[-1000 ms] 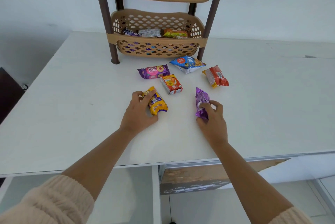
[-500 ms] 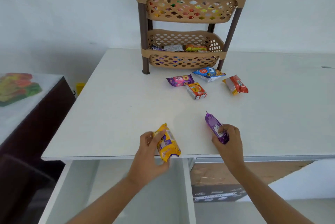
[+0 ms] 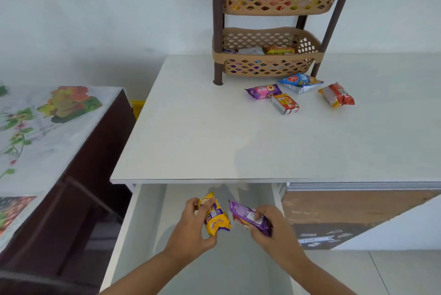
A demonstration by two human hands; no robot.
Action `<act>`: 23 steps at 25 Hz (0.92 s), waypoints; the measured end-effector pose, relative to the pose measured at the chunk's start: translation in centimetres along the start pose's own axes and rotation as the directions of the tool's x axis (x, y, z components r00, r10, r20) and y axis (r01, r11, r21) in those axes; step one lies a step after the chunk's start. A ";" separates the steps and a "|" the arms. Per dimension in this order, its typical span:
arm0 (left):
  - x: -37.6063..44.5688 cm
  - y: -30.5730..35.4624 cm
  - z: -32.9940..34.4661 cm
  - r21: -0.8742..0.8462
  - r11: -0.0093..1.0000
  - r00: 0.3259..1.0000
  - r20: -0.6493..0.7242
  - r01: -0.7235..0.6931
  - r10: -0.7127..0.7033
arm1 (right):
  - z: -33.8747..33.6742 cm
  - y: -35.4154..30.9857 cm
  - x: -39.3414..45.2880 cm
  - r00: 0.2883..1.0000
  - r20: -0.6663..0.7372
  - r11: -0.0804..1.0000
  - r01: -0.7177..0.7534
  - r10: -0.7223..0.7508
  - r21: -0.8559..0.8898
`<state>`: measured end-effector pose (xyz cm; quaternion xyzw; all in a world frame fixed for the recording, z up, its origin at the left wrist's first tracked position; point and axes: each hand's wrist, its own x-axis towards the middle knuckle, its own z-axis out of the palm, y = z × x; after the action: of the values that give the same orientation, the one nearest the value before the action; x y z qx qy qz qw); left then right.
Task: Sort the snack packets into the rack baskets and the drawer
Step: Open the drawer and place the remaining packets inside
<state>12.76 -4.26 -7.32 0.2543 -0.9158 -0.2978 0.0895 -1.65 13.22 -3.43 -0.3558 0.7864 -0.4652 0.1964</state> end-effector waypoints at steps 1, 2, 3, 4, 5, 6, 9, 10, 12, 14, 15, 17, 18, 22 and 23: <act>0.2 -0.4 0.4 0.030 0.998 0.999 0.026 0.046 -0.047 | 0.8 0.5 0.2 0.995 0.063 0.997 -0.072 0.073 -0.031; 0.4 -0.8 1.0 0.047 0.994 0.994 0.053 0.096 -0.098 | 1.5 1.1 0.6 0.983 0.109 0.988 -0.138 0.145 -0.066; 0.8 -1.1 1.5 0.060 0.988 0.986 0.080 0.144 -0.149 | 2.2 1.8 1.2 0.971 0.131 0.976 -0.189 0.202 -0.106; 1.2 -1.3 2.2 0.073 0.980 0.975 0.112 0.186 -0.193 | 2.9 2.5 1.9 0.959 0.138 0.963 -0.230 0.249 -0.143; 1.7 -1.4 2.9 0.089 0.972 0.962 0.146 0.218 -0.229 | 3.6 3.0 2.6 0.949 0.141 0.951 -0.258 0.283 -0.173; 2.0 -1.6 3.6 0.105 0.964 0.947 0.184 0.246 -0.261 | 4.4 3.4 3.1 0.940 0.149 0.941 -0.278 0.308 -0.194; 2.5 -2.4 5.8 0.117 0.932 0.889 0.278 0.344 -0.363 | 6.4 4.8 4.0 0.914 0.204 0.915 -0.287 0.350 -0.282; 2.5 -2.7 6.5 0.112 0.920 0.871 0.298 0.376 -0.392 | 6.9 5.3 4.1 0.903 0.229 0.904 -0.282 0.363 -0.320; 2.6 -3.4 7.4 0.116 0.907 0.848 0.323 0.406 -0.421 | 7.6 6.3 4.3 0.885 0.271 0.884 -0.260 0.379 -0.388; 2.8 -4.3 8.1 0.115 0.903 0.843 0.328 0.413 -0.427 | 7.9 7.2 4.7 0.871 0.300 0.863 -0.229 0.389 -0.451; 2.9 -4.7 8.4 0.107 0.906 0.847 0.325 0.409 -0.421 | 8.0 7.6 5.0 0.867 0.311 0.851 -0.209 0.389 -0.482; 3.0 -5.2 9.1 0.101 0.916 0.860 0.319 0.388 -0.399 | 8.2 8.1 5.6 0.864 0.331 0.829 -0.157 0.378 -0.537; 3.1 -5.4 9.4 0.098 0.922 0.868 0.314 0.374 -0.386 | 8.4 8.3 6.0 0.859 0.349 0.821 -0.130 0.373 -0.556; 3.7 -5.2 10.6 0.055 0.935 0.895 0.273 0.350 -0.352 | 9.4 8.8 6.6 0.804 0.450 0.798 -0.051 0.390 -0.600; 3.8 -5.1 10.8 0.051 0.938 0.901 0.267 0.342 -0.343 | 9.6 8.8 6.6 0.795 0.460 0.795 -0.046 0.396 -0.605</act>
<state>8.18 -4.38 -18.95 0.3679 -0.8608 -0.3396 -0.0911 -3.22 5.38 -15.71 -0.4192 0.8310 -0.0566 0.3613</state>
